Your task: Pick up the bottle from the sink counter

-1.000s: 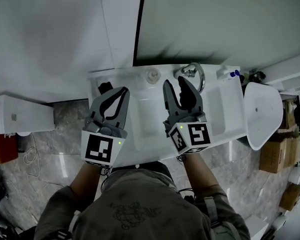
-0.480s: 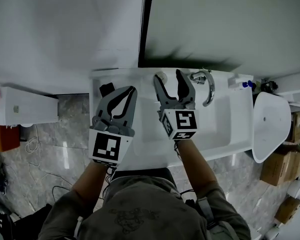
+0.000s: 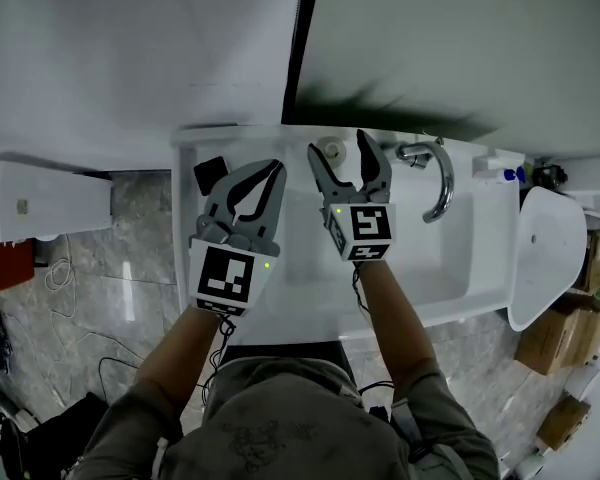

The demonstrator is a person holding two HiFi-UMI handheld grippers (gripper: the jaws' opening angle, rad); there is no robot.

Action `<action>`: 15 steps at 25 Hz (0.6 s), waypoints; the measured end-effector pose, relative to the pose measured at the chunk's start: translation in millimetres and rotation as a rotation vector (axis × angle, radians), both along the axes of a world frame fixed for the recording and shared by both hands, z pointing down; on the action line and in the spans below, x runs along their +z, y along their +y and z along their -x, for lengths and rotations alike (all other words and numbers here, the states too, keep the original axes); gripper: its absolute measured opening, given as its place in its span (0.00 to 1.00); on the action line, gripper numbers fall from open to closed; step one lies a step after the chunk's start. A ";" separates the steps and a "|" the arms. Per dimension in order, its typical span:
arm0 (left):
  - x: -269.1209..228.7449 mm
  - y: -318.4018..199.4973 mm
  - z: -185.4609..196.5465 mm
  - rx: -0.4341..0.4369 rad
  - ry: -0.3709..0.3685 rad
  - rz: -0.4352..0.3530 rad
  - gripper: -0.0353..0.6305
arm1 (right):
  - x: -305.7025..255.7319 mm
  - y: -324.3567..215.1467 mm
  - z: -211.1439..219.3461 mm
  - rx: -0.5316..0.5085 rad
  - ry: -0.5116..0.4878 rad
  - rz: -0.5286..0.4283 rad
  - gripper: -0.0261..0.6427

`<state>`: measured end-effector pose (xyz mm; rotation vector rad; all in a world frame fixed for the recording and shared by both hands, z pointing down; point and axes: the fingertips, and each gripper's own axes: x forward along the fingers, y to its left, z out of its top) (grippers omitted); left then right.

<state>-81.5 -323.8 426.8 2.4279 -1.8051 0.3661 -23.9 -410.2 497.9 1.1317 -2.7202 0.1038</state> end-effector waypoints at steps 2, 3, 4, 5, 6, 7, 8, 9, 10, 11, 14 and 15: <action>12.1 -4.4 -0.1 -0.002 0.006 0.015 0.08 | 14.6 -4.8 2.4 -0.001 0.000 0.015 0.52; 18.2 -6.8 -0.5 -0.001 0.010 0.023 0.08 | 22.4 -7.1 2.9 0.000 -0.003 0.024 0.52; 23.9 -9.1 -0.8 0.000 0.013 0.030 0.08 | 30.3 -9.4 3.4 0.002 -0.004 0.034 0.52; 28.9 -11.3 -1.1 0.001 0.017 0.036 0.08 | 37.9 -11.7 3.9 0.005 -0.003 0.044 0.52; 33.5 -13.1 -1.3 0.002 0.020 0.042 0.08 | 45.5 -13.8 4.1 0.011 -0.001 0.055 0.53; 37.9 -14.5 -1.4 0.002 0.024 0.048 0.08 | 52.8 -15.7 4.2 0.017 0.003 0.064 0.53; 42.4 -15.7 -1.7 0.002 0.028 0.055 0.08 | 59.9 -17.7 4.0 0.024 0.007 0.072 0.53; 47.0 -16.9 -2.0 0.003 0.031 0.062 0.08 | 66.6 -19.8 3.5 0.030 0.011 0.078 0.53; 51.8 -18.1 -2.5 0.004 0.034 0.070 0.08 | 72.8 -22.0 2.7 0.037 0.013 0.085 0.53; 56.5 -19.0 -3.0 0.005 0.036 0.077 0.08 | 78.3 -24.3 1.7 0.042 0.013 0.090 0.53; 69.5 -20.2 -2.5 0.007 0.046 0.098 0.08 | 91.7 -29.1 1.2 0.052 0.008 0.108 0.54; 73.6 -20.1 -1.6 0.006 0.053 0.105 0.08 | 95.8 -29.4 2.1 0.053 0.008 0.114 0.54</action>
